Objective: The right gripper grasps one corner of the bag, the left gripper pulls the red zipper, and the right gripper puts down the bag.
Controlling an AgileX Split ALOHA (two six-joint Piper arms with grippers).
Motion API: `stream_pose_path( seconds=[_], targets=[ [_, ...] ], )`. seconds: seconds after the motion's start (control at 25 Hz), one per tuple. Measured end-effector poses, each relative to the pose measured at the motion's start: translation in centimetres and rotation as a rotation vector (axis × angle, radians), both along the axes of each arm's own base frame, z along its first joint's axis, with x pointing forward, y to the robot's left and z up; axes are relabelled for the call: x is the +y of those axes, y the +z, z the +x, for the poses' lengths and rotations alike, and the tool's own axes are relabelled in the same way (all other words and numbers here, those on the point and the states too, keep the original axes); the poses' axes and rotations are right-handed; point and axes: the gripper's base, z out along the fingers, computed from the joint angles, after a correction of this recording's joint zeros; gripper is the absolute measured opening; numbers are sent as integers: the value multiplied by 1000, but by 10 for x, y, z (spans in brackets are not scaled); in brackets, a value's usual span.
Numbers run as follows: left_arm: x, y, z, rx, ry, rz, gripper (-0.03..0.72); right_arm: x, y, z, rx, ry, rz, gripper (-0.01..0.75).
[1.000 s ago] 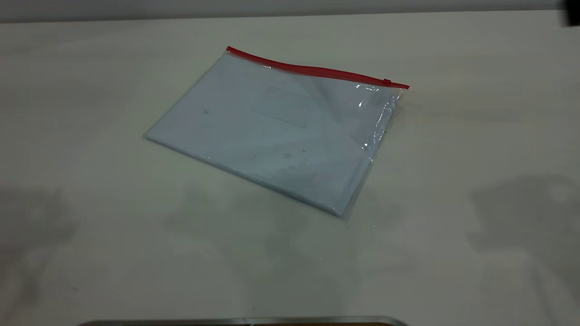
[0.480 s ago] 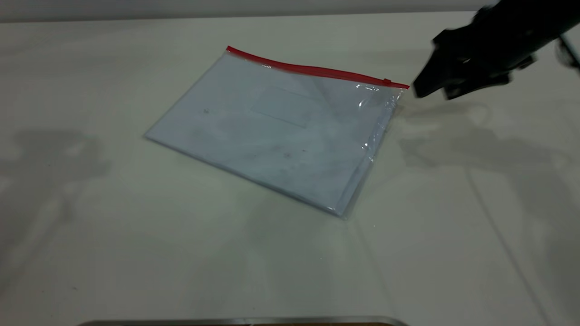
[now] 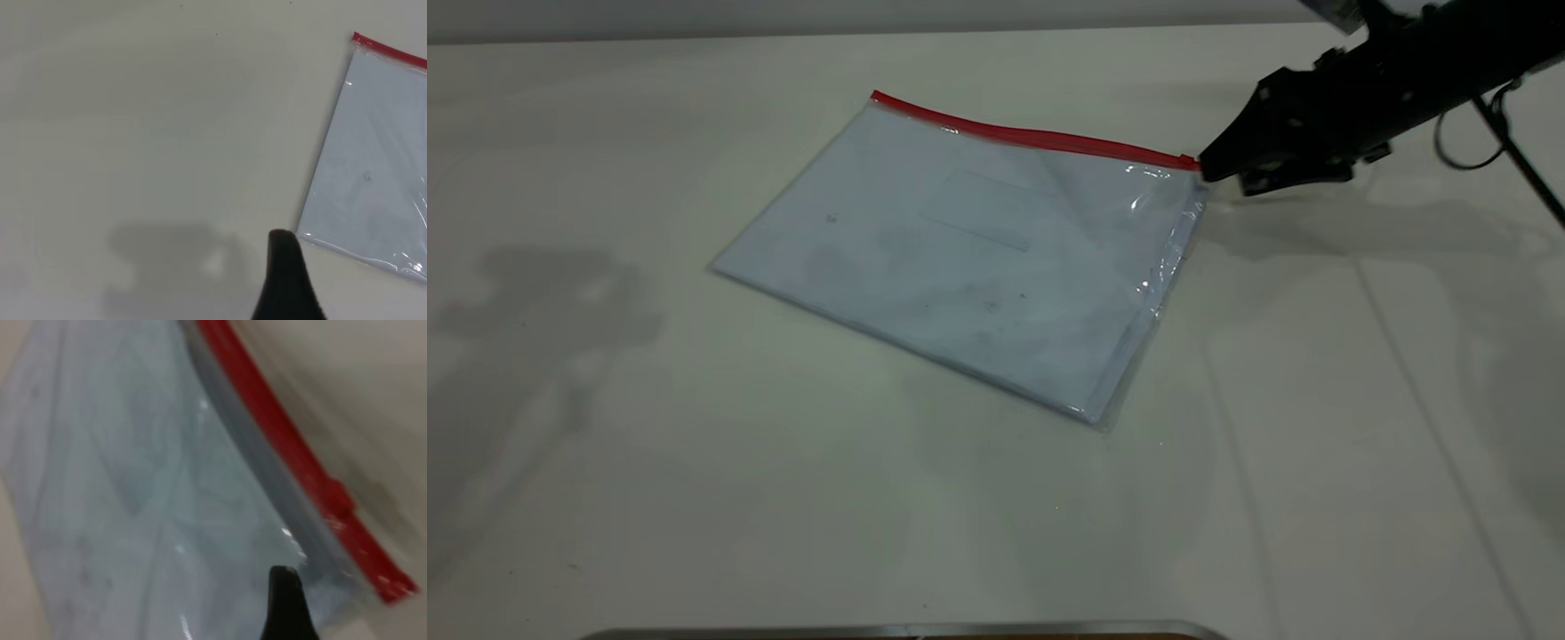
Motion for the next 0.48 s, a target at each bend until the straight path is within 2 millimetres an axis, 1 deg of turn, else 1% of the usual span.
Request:
stream_pose_path(
  seconds=[0.12, 0.2, 0.32, 0.48],
  targets=[
    [0, 0, 0, 1, -1, 1, 586, 3, -11, 2, 17, 12, 38, 560],
    [0, -1, 1, 2, -1, 1, 586, 4, -15, 3, 24, -11, 62, 560],
    [0, -1, 1, 2, -1, 1, 586, 9, -15, 6, 11, -35, 93, 560],
    [0, -1, 1, 2, -1, 1, 586, 27, -12, 7, -11, -32, 120, 560]
  ],
)
